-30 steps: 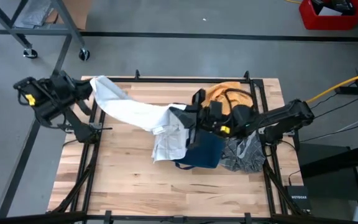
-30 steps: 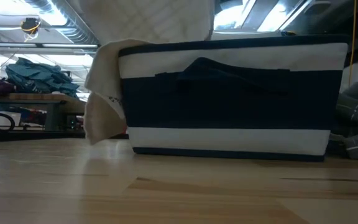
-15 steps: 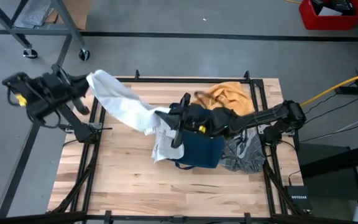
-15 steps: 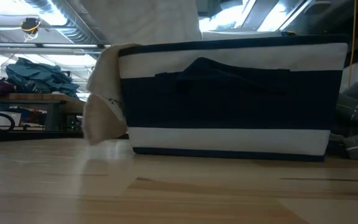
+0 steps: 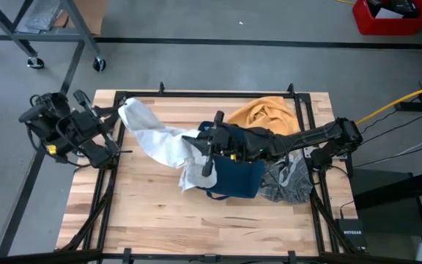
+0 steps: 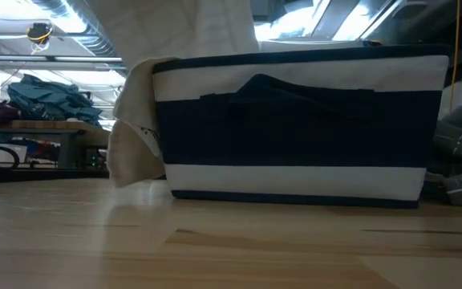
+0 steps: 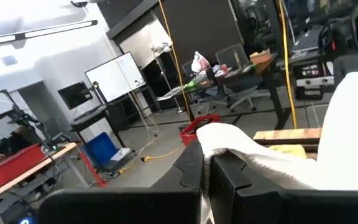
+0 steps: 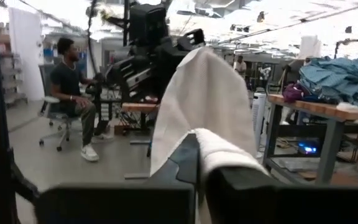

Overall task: Fold towel
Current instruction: Fold the white patterned towel

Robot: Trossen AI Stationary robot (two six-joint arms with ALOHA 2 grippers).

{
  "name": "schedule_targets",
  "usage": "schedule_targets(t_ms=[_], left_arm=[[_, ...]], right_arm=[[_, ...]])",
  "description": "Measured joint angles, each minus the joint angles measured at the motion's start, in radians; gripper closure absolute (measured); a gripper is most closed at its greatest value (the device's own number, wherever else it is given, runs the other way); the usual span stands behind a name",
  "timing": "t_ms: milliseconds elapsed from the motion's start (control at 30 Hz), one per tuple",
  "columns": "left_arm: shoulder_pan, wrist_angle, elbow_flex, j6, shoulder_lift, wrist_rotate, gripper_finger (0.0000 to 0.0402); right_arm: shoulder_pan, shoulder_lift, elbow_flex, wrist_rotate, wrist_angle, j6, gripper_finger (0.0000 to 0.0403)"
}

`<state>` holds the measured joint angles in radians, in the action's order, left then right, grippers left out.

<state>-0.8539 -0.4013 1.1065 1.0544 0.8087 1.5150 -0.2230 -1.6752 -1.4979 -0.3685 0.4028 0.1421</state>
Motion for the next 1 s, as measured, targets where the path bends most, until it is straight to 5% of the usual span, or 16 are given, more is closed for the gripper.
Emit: schedule_targets(t_ms=[467,1000], left_arm=[[0.080,-0.002,0.000,-0.004,-0.074,0.000,0.0401],[0.091,0.000,0.000,-0.007,-0.074,0.000,0.0401]], right_arm=[[0.000,0.000,0.000,0.003,-0.254,0.171,0.0221],[-0.045,0.000,0.000,-0.016,-0.796,0.093,0.0210]])
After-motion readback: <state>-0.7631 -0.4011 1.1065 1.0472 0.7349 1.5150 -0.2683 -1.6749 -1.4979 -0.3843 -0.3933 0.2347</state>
